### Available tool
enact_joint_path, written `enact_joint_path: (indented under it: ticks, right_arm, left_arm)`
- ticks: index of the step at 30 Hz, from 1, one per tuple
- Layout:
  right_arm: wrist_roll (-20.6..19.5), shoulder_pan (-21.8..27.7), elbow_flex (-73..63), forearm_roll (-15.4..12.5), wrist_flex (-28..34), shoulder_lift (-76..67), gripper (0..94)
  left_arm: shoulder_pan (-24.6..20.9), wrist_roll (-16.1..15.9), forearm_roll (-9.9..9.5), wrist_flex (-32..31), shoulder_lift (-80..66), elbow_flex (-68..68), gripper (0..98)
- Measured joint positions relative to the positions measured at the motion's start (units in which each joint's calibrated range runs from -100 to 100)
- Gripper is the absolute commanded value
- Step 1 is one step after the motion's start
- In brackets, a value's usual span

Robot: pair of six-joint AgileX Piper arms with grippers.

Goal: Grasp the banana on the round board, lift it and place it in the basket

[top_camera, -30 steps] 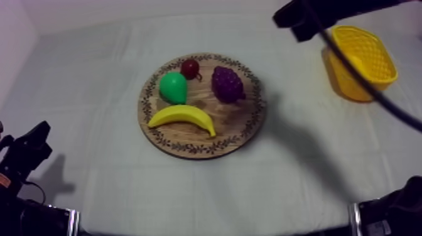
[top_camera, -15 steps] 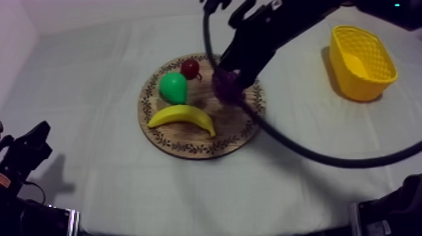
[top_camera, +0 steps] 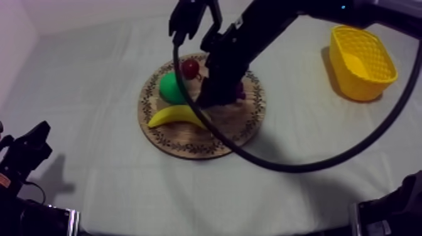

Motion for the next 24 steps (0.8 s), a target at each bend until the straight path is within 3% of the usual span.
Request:
enact_joint_path:
  ticks: [24]
  right_arm:
    - [0.56,-1.44,-11.98,-0.15,-6.82,24.83,60.9]
  left_arm:
    - [0.00,-0.03,0.00,-0.07,0.00,0.00,0.1]
